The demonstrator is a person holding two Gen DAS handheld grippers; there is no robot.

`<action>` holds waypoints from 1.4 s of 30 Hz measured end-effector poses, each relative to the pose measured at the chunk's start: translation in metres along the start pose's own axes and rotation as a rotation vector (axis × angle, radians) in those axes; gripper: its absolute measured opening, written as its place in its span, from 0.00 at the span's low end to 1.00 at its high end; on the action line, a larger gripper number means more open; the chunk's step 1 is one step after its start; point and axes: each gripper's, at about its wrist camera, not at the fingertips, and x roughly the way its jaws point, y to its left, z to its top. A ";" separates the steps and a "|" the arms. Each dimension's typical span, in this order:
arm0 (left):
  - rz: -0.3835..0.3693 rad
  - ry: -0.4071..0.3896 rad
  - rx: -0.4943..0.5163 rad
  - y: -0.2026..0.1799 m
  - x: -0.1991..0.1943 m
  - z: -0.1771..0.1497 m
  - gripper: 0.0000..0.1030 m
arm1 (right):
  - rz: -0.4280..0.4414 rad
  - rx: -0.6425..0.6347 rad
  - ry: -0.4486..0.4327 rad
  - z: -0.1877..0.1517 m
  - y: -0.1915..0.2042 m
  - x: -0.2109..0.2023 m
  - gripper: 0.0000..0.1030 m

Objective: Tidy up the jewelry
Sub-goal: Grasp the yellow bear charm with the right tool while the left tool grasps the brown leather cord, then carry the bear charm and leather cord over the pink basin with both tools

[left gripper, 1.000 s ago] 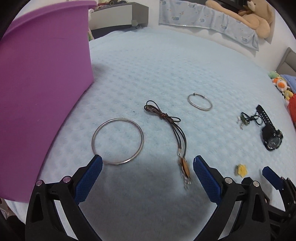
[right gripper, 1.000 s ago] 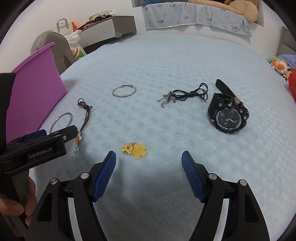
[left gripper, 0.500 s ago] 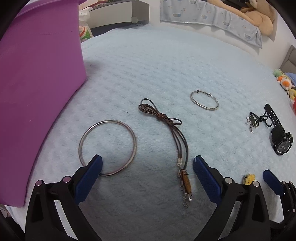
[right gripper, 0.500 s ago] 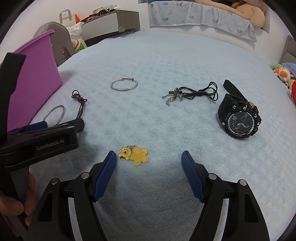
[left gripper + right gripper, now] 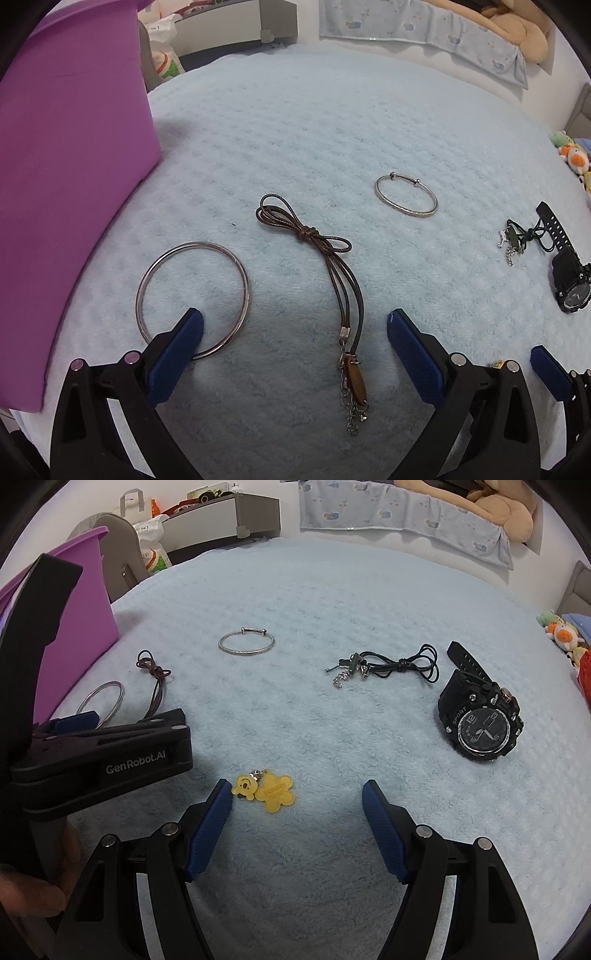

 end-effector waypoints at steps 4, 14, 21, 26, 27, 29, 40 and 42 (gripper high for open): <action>-0.024 -0.023 0.022 -0.005 -0.006 -0.005 0.75 | 0.002 -0.057 -0.010 0.000 0.011 -0.002 0.45; -0.117 -0.035 0.024 -0.005 -0.020 -0.006 0.07 | 0.077 -0.033 -0.019 0.001 0.007 -0.006 0.20; -0.181 -0.045 -0.037 0.020 -0.039 -0.008 0.06 | 0.124 0.008 -0.027 -0.002 -0.001 -0.017 0.16; -0.231 -0.062 -0.074 0.038 -0.062 -0.009 0.06 | 0.163 0.050 -0.029 -0.006 -0.007 -0.027 0.16; -0.237 -0.063 -0.081 0.040 -0.066 -0.009 0.06 | 0.171 0.055 -0.032 -0.006 -0.007 -0.029 0.16; -0.255 -0.070 -0.093 0.044 -0.075 -0.010 0.06 | 0.190 0.071 -0.038 -0.007 -0.009 -0.035 0.16; -0.337 -0.099 -0.116 0.063 -0.116 -0.010 0.06 | 0.237 0.110 -0.061 -0.008 -0.011 -0.063 0.16; -0.355 -0.109 -0.117 0.066 -0.124 -0.009 0.06 | 0.237 0.106 -0.064 -0.007 -0.010 -0.066 0.16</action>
